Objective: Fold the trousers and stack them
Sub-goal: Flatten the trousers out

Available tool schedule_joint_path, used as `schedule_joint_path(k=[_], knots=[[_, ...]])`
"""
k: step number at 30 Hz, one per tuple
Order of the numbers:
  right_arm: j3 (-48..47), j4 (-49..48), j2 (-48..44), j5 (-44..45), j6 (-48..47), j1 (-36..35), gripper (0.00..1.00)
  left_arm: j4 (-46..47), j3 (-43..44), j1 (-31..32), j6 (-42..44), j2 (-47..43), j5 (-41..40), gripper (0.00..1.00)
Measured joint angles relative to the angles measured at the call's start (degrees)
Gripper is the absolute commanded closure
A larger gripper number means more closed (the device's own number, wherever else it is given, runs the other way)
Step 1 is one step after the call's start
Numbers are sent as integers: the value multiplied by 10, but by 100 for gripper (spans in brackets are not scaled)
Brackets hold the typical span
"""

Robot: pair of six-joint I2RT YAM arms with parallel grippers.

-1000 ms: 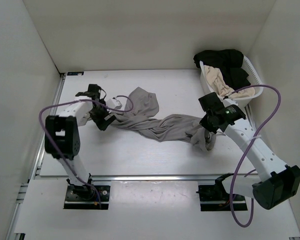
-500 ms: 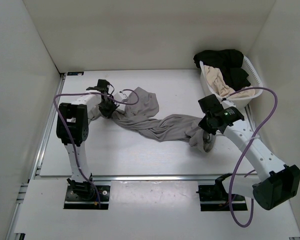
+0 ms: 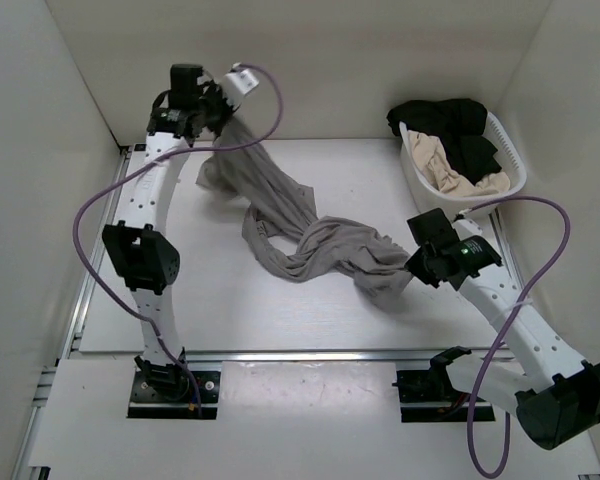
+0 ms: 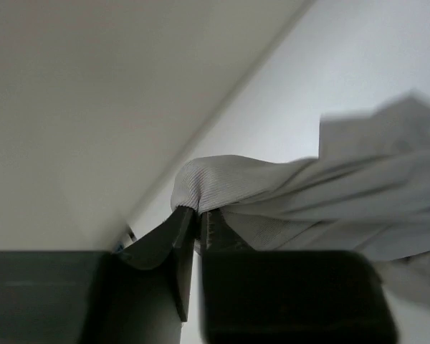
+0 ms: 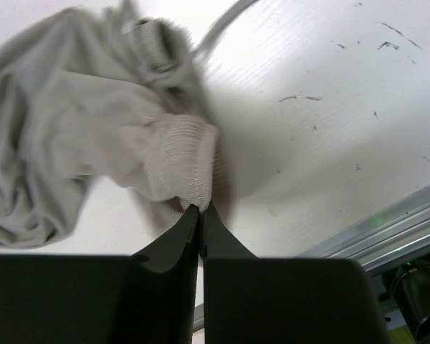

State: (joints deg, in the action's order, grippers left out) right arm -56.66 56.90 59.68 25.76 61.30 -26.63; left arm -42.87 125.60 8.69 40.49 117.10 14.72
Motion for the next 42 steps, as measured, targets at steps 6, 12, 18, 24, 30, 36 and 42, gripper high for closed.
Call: schedule_joint_path(k=[6,12,18,24,30,36,42], knots=[[25,1,-9,-2,4,1,100,38,74,157,12,47,-4,0],[31,-1,-9,-9,7,1,100,3,-10,196,-3,146,-38,0],[50,-8,-9,-17,11,1,100,-34,-65,111,-70,130,-74,0],[76,-16,-13,-19,14,1,100,-42,-78,21,-120,95,-83,1],[109,-24,-26,-24,20,1,100,-91,-64,37,-125,157,-46,0],[153,-36,-39,-35,32,1,100,-107,-58,58,-133,217,-29,53],[132,-46,-8,-36,18,12,100,-118,-57,52,-148,219,-16,86]])
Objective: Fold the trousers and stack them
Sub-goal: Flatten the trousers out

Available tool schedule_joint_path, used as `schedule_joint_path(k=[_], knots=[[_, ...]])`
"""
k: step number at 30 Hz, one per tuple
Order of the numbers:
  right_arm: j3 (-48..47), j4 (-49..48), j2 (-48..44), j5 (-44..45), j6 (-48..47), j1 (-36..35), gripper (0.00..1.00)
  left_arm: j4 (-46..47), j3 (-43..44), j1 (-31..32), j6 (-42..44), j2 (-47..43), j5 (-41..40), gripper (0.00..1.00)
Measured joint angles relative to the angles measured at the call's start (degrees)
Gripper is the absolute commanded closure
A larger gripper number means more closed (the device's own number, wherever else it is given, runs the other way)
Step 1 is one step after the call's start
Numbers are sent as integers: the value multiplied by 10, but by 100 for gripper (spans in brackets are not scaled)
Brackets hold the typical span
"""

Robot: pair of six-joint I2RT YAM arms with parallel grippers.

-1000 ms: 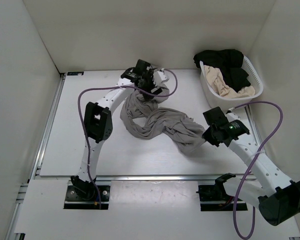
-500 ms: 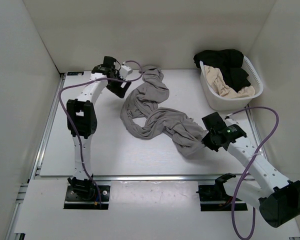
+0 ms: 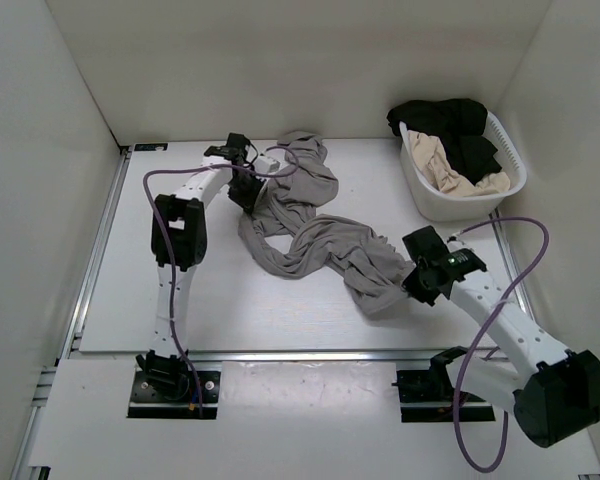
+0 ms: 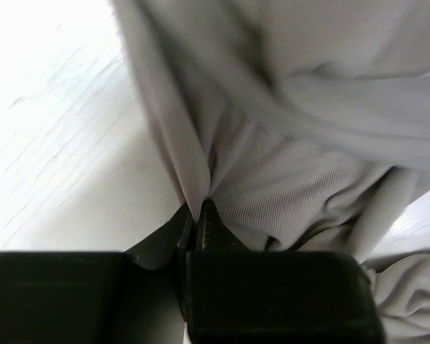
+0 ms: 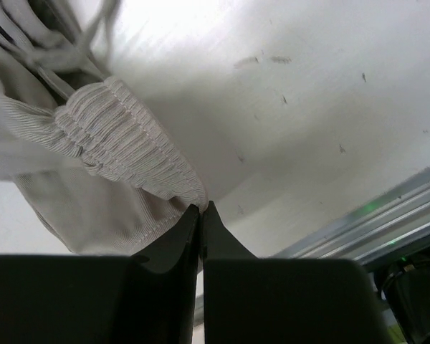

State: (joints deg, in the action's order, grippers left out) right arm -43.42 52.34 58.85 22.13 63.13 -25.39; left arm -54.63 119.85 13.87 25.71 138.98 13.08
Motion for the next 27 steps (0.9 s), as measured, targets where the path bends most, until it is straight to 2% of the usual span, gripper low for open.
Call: schedule_joint_path(k=[3,6,9,12,14,15,16,18,19,21,23,27], knots=[[-46,-4,46,-14,-36,40,100,-12,15,-19,-12,0,-7,86],[-160,0,132,-49,-100,125,100,-21,57,-67,-19,-3,-12,86],[-389,13,269,-81,-176,207,100,-16,80,-135,-19,-34,-14,86],[-633,44,384,-104,-230,245,100,-10,61,-205,-14,-106,-19,86],[-748,47,428,-120,-253,254,100,-8,32,-241,-10,-164,-20,86],[-773,47,431,-130,-263,254,100,-8,16,-256,-9,-195,-19,86],[-775,51,422,-138,-267,254,100,-8,3,-269,-7,-220,-19,86],[-685,50,344,-157,-274,249,100,-7,-34,-299,1,-274,-15,86],[-611,23,295,-163,-273,247,100,-3,-49,-310,7,-284,-10,86],[-488,31,214,-169,-266,249,100,-6,-99,-327,24,-304,3,86],[-365,28,145,-182,-257,252,100,-5,-173,-340,46,-319,15,86],[-191,7,94,-197,-237,253,100,-20,-340,-349,96,-334,21,86]])
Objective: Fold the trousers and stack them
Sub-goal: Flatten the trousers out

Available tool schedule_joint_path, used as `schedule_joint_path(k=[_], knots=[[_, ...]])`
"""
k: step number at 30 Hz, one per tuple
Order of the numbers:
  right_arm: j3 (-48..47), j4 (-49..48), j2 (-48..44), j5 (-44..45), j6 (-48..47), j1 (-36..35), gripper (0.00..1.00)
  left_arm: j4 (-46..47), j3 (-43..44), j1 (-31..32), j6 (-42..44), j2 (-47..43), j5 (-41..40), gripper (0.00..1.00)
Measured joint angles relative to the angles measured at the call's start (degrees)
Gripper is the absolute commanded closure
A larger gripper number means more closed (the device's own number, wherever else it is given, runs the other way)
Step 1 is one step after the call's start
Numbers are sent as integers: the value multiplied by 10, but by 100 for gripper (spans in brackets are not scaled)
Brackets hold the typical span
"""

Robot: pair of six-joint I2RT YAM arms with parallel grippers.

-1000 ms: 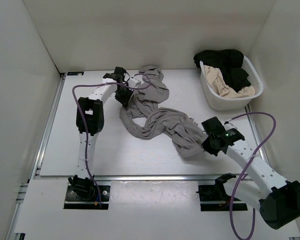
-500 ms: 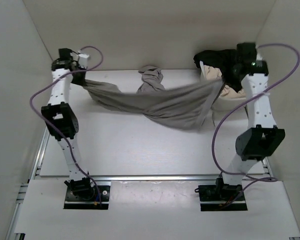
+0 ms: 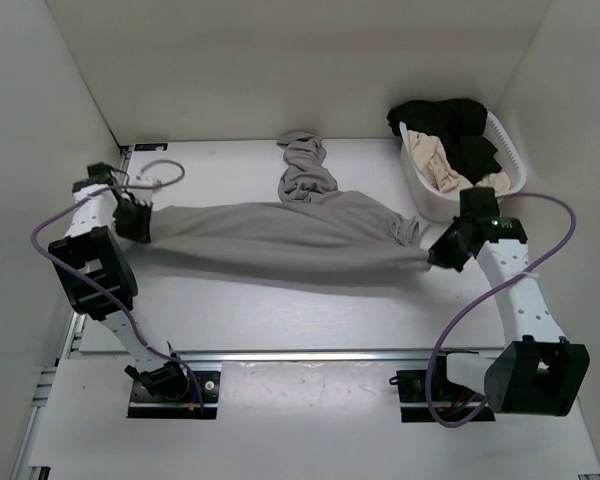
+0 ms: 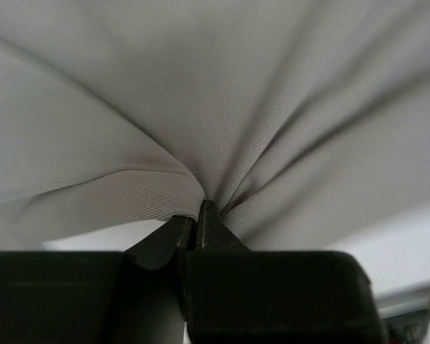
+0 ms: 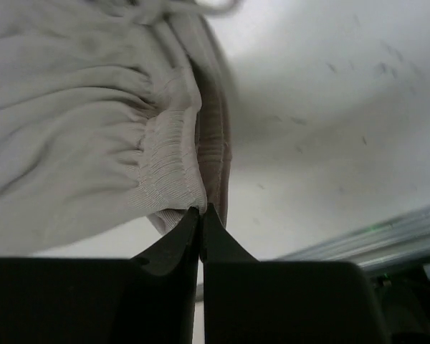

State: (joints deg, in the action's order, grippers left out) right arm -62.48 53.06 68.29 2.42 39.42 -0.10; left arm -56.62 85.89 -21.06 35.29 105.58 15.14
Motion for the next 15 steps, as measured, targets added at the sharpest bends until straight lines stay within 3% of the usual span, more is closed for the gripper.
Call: schedule_joint_path(k=[2,3,4,5,6,8,9,15], knots=[[75,-11,-10,1,14,0,97,-4,-81,-2,20,-3,-8,84],[110,-16,-16,3,21,0,92,-5,-108,-3,26,-3,-9,79],[137,-16,-19,6,26,0,79,-8,-133,-9,35,-3,-11,74],[165,-16,-21,9,32,0,46,-10,-151,-18,43,-4,-12,60],[182,-18,-22,11,41,0,36,-12,-167,-30,52,-7,-14,55],[212,-23,-24,16,50,0,26,-21,-186,-53,64,-15,-17,47],[224,-24,-27,17,57,0,26,-27,-192,-68,72,-22,-19,43],[296,-61,-159,25,154,-7,22,-54,-184,-147,113,-45,-22,41]])
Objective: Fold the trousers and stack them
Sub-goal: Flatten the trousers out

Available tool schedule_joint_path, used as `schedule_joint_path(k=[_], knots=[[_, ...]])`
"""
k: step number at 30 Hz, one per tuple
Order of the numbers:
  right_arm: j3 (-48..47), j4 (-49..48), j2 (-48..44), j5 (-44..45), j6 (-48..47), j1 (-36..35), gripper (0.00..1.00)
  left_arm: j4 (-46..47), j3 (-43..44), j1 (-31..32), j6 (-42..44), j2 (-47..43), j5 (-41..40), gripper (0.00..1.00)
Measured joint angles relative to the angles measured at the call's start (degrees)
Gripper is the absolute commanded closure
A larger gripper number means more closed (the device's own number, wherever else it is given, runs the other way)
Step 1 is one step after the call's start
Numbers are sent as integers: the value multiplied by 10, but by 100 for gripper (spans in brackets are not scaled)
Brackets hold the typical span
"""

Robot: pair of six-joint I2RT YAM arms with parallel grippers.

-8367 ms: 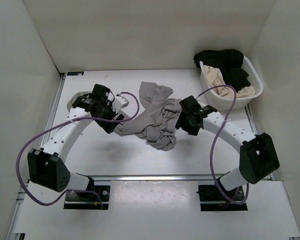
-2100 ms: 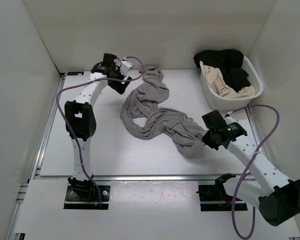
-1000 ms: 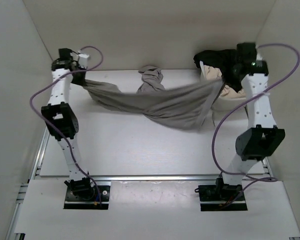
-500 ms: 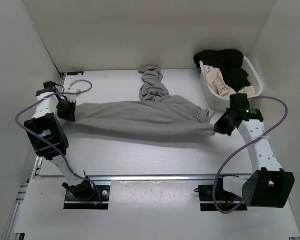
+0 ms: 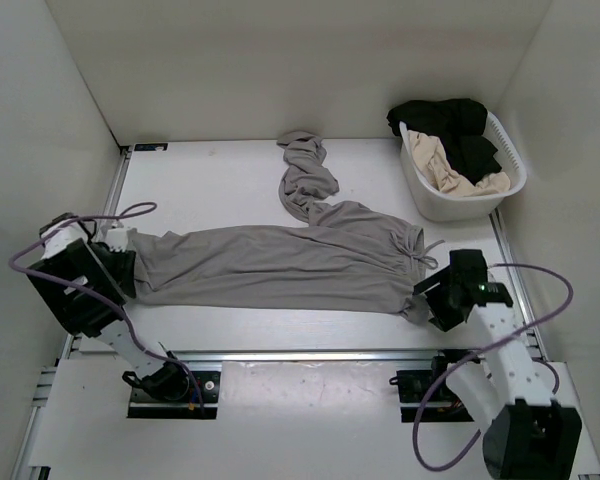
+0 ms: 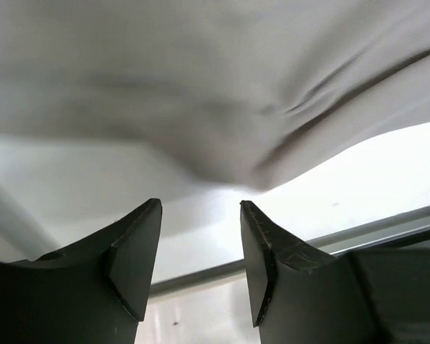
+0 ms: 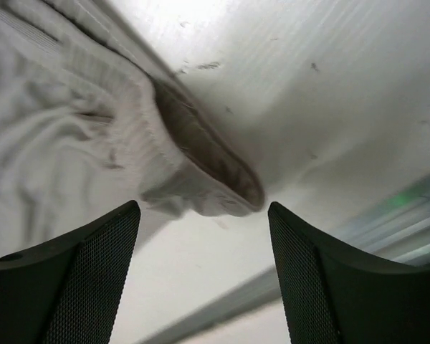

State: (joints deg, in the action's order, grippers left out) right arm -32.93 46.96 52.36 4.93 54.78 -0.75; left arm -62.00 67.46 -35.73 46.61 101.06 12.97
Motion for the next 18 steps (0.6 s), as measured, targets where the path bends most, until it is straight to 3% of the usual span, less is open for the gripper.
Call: schedule_joint_path(k=[4,8,9,10,11,12,13,18], knots=[[74,-63,-77,0,83,-12,22,-9,24,-63,19,1,-1,41],[94,-91,-22,4,156,-63,22,-11,62,-118,27,21,-1,41],[89,-100,-4,10,172,-78,27,-10,70,-126,27,28,-1,41],[81,-103,12,14,185,-92,38,-10,77,-131,27,37,-1,41],[74,-105,32,17,195,-101,55,-10,84,-134,26,45,-2,41],[68,-105,51,23,204,-104,88,-10,88,-136,25,50,-2,39],[64,-104,66,26,213,-106,98,-12,93,-137,24,55,-2,37],[32,-57,90,59,225,-67,100,-17,105,-137,18,65,-2,36]])
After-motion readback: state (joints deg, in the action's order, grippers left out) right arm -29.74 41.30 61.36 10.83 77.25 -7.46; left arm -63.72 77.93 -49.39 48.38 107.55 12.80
